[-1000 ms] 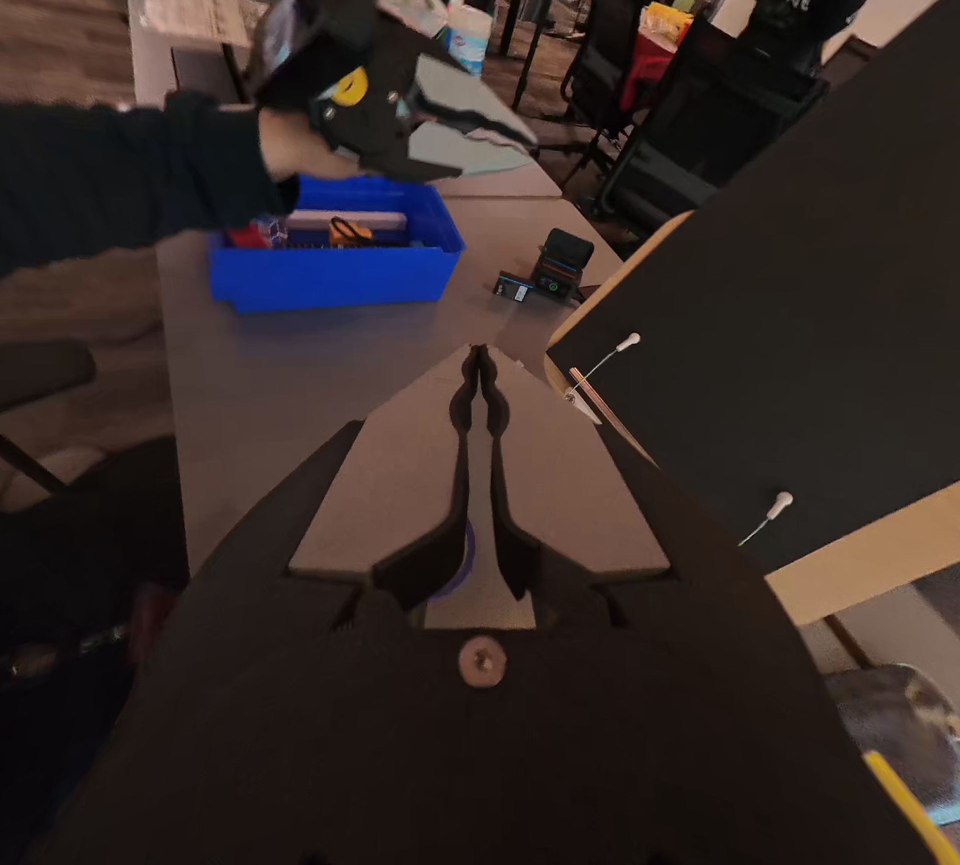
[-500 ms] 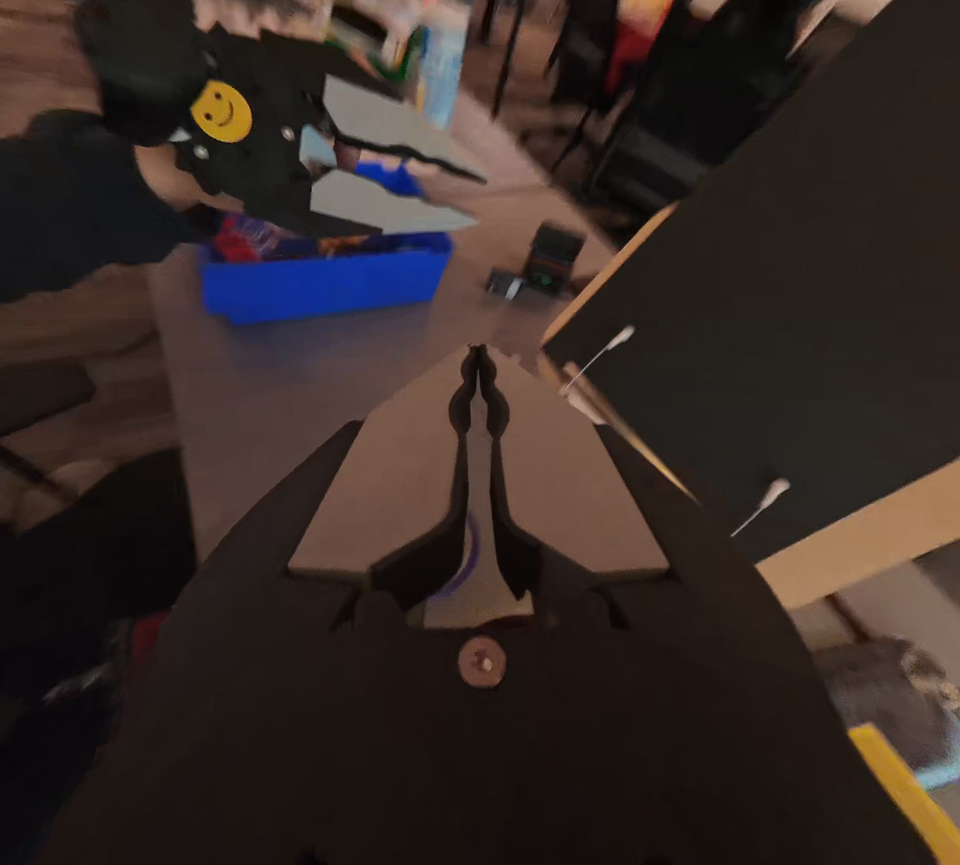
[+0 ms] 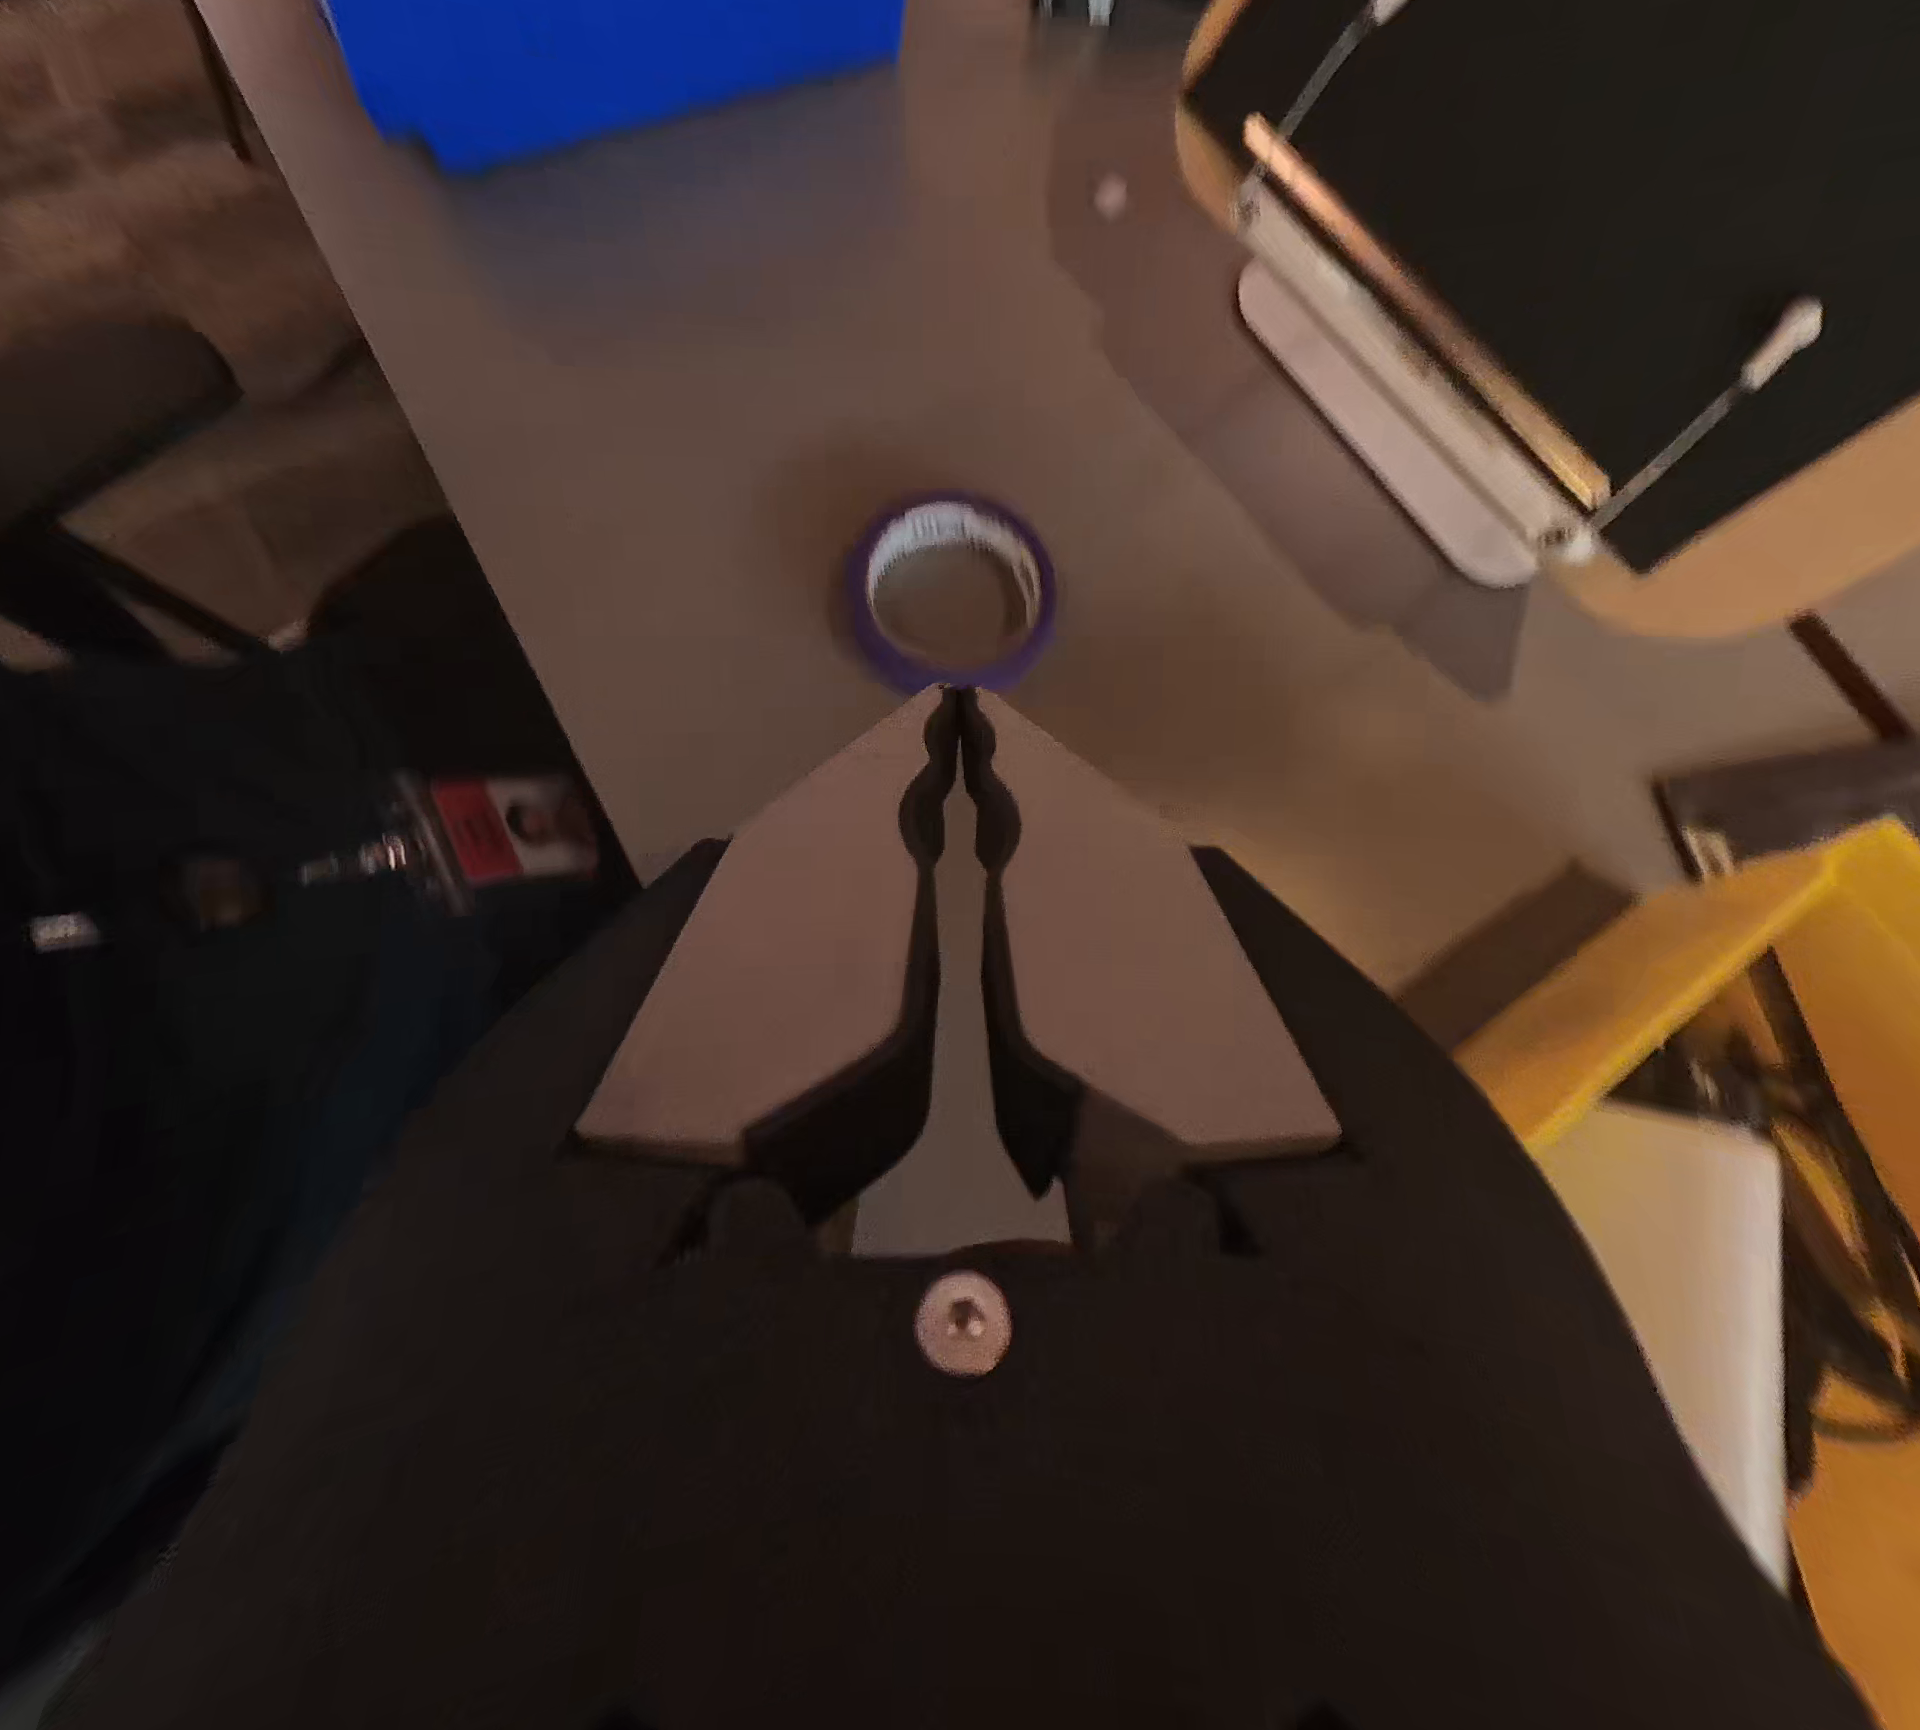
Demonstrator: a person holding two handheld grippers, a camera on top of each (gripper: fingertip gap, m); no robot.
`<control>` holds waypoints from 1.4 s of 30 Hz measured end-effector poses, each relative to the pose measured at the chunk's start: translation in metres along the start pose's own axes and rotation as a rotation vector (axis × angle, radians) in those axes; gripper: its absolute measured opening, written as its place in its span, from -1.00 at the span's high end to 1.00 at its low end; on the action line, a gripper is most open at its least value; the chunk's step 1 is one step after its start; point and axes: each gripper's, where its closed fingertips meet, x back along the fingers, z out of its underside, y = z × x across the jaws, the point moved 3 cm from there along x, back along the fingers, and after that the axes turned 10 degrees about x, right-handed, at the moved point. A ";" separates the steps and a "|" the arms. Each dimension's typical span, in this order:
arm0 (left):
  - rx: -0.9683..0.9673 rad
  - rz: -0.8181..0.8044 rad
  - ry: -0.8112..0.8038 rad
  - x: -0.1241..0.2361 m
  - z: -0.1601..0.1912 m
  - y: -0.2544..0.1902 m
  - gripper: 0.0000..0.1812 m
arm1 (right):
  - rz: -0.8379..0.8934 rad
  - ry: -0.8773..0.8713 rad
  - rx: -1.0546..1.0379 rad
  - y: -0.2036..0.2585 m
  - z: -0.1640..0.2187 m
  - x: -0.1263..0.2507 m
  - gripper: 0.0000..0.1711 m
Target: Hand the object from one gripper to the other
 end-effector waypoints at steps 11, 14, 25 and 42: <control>-0.079 0.163 -0.044 -0.009 -0.018 -0.090 0.76 | -0.030 -0.362 -0.094 -0.021 -0.128 -0.070 1.00; -0.052 0.236 -0.040 0.001 -0.007 -0.094 0.66 | -0.034 -0.338 -0.096 -0.019 -0.109 -0.082 0.59; -0.067 0.161 -0.111 -0.007 -0.023 -0.100 0.85 | -0.125 -0.140 0.033 -0.030 -0.107 -0.089 1.00; -0.060 0.012 -0.145 -0.012 -0.039 -0.088 1.00 | -0.146 -0.293 -0.010 -0.002 -0.114 -0.057 1.00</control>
